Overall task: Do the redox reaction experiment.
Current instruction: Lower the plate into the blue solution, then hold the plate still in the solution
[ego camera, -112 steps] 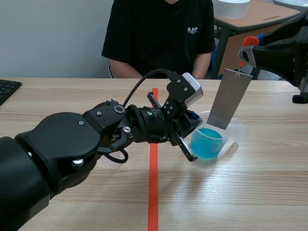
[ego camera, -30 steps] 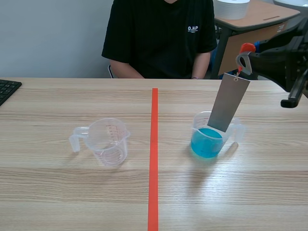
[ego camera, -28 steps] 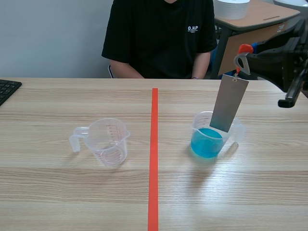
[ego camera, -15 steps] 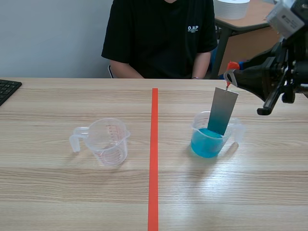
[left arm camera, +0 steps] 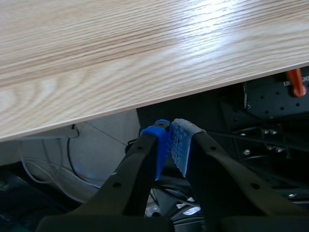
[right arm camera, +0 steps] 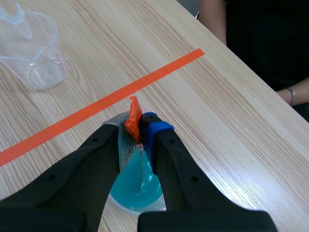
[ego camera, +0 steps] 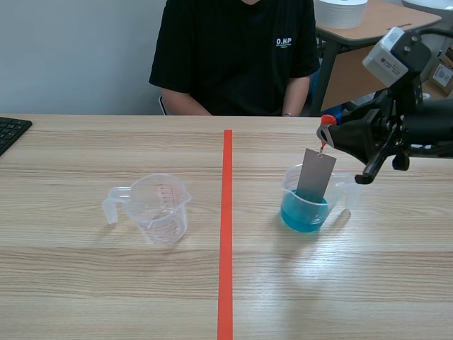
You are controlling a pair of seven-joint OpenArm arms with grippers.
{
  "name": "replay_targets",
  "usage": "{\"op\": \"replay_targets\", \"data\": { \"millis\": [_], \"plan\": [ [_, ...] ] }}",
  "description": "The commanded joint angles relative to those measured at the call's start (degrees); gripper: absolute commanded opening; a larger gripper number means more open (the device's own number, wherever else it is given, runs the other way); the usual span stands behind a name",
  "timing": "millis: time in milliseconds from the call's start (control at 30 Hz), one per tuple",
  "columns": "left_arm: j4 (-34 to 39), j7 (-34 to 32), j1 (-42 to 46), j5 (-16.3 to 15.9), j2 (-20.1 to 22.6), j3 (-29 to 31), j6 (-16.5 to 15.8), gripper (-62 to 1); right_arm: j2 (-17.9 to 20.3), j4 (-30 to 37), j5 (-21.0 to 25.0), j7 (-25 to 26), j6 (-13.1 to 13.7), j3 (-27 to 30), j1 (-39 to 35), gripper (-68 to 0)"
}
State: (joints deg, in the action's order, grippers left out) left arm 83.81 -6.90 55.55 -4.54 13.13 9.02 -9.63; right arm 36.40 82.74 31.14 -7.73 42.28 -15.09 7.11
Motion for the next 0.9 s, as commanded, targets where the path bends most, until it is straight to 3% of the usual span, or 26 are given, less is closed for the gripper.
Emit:
{"op": "replay_targets", "data": {
  "millis": [0, 133, 867],
  "plan": [
    [0.55, -0.61, 0.26, -0.35, 1.81, 0.0, -0.13, -56.4, -0.31, -0.17, -0.74, 0.04, 0.44, -0.13, 1.49, -66.2],
    [0.11, -0.59, -1.09, -0.35, 3.43, 0.0, -0.11, -56.4, -0.87, -1.07, -2.23, 0.22, 0.44, -0.74, 1.49, -66.2],
    [0.09, -0.59, -2.1, -0.33, 3.41, 0.0, -0.11, -56.4, -0.87, -1.07, -2.47, 0.2, 0.44, -0.74, 1.46, -66.2]
  ]
}}
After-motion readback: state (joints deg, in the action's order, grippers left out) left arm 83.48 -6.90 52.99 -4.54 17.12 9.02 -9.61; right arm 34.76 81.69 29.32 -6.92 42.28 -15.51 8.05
